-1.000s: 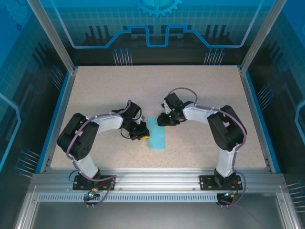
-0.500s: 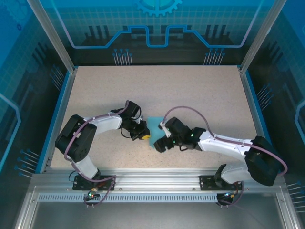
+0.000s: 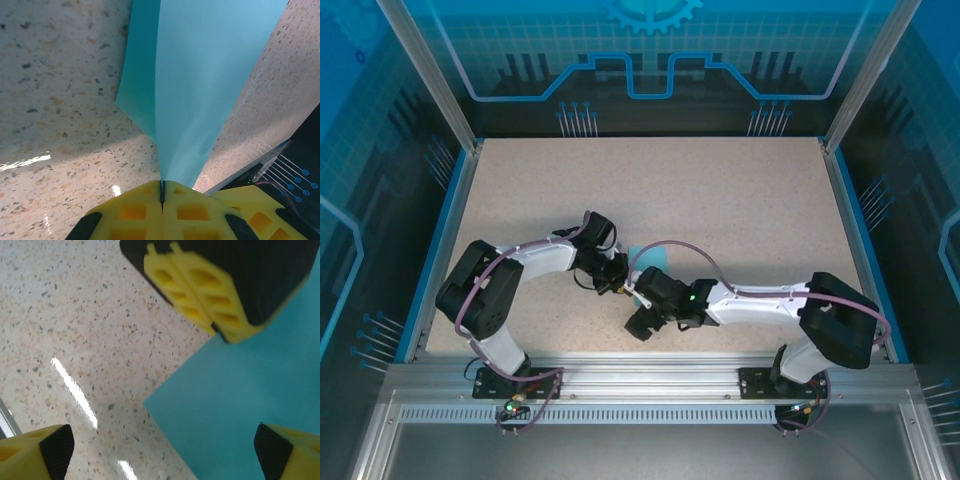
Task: Fold a paper plane with a square sheet of paper (fold left side to right side)
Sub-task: Third fold the triangle at the center of the table.
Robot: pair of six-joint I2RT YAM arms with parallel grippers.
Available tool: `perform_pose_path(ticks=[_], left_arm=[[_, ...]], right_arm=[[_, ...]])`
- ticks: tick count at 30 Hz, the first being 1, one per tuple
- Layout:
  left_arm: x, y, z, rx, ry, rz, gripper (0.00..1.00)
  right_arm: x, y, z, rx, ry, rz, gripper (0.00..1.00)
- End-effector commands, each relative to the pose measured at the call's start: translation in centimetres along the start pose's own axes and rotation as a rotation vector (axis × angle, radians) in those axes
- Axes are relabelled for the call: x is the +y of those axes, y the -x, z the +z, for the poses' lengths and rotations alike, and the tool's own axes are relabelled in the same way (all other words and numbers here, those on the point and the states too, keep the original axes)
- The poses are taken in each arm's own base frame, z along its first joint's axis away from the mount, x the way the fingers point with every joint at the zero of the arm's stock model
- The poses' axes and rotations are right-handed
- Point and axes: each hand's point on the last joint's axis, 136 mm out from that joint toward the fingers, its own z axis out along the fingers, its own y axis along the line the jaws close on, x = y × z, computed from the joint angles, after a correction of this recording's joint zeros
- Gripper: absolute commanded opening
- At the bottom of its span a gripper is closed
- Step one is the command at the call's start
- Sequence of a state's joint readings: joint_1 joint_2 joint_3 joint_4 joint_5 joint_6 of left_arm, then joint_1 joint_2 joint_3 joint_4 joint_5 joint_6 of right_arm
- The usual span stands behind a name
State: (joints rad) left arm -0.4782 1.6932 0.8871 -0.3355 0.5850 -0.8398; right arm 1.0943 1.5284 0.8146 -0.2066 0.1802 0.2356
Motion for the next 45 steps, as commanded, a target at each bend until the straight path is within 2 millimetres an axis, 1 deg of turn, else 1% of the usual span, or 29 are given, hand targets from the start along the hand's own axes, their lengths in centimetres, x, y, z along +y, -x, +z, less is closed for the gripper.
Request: perform_pose_path(ticks=[1, 5, 10, 17, 18, 23, 24, 25, 27, 28, 30, 32, 34, 36, 38, 40, 43, 45], left_arm=[[-0.2, -0.8, 0.1, 0.043, 0.001, -0.014, 0.02], [0.0, -0.9, 0.1, 0.046, 0.005, -0.017, 0.02], [0.2, -1.0, 0.2, 0.05, 0.009, -0.017, 0.02], [0.0, -1.0, 0.1, 0.051, 0.007, -0.004, 0.02], [0.0, -1.0, 0.0, 0.051, 0.007, 0.0, 0.03], [-0.3, -1.0, -0.4, 0.044, 0.013, 0.024, 0.07], [-0.3, -0.9, -0.5, 0.043, 0.013, 0.03, 0.09], [-0.4, -0.9, -0.8, 0.038, 0.015, 0.036, 0.13], [-0.4, -0.8, -1.5, 0.024, 0.032, 0.054, 0.33], [-0.3, -0.7, -1.9, 0.016, 0.038, 0.061, 0.39], [-0.2, -0.4, -3.0, -0.006, 0.048, 0.074, 0.47], [-0.1, -0.1, -4.1, -0.03, 0.051, 0.084, 0.49], [0.0, 0.2, -4.7, -0.038, 0.054, 0.099, 0.49], [-0.5, 0.6, -4.6, -0.032, 0.048, 0.13, 0.41], [-1.5, 1.3, -4.2, -0.012, 0.023, 0.162, 0.33], [-2.5, 2.1, -3.7, -0.002, 0.004, 0.193, 0.28], [-4.0, 3.2, -2.9, 0.005, -0.007, 0.248, 0.23], [-4.8, 3.9, -2.0, 0.022, -0.004, 0.278, 0.2]], right_arm=[[0.3, 1.8, 0.2, -0.036, -0.015, -0.037, 0.88], [0.1, 1.6, 0.5, -0.025, -0.027, -0.034, 0.69], [-0.1, 1.9, 0.2, -0.043, -0.026, -0.022, 0.45], [-0.3, 1.8, 0.1, -0.045, 0.018, 0.013, 0.03], [-0.4, 1.8, 0.1, -0.044, 0.025, 0.018, 0.0], [-0.4, 1.4, 0.0, -0.036, 0.07, 0.038, 0.0], [-0.4, 1.2, 0.1, -0.031, 0.08, 0.043, 0.0], [-0.4, 1.2, 0.1, -0.029, 0.088, 0.05, 0.0], [-0.4, 1.0, 0.1, -0.025, 0.111, 0.068, 0.0], [-0.4, 0.9, 0.1, -0.021, 0.119, 0.076, 0.0], [-0.5, 0.7, 0.2, -0.017, 0.134, 0.093, 0.0], [-0.5, 0.5, 0.3, -0.011, 0.143, 0.109, 0.0], [-0.6, 0.4, 0.4, -0.009, 0.153, 0.124, 0.0], [-0.6, 0.5, 0.4, -0.015, 0.165, 0.14, 0.0], [-0.7, 0.6, 0.4, -0.02, 0.177, 0.162, 0.0], [-0.8, 0.7, 0.4, -0.025, 0.192, 0.184, 0.0], [-0.8, 0.7, 0.5, -0.029, 0.203, 0.206, 0.0], [-0.9, 0.9, 0.6, -0.032, 0.215, 0.225, 0.0]])
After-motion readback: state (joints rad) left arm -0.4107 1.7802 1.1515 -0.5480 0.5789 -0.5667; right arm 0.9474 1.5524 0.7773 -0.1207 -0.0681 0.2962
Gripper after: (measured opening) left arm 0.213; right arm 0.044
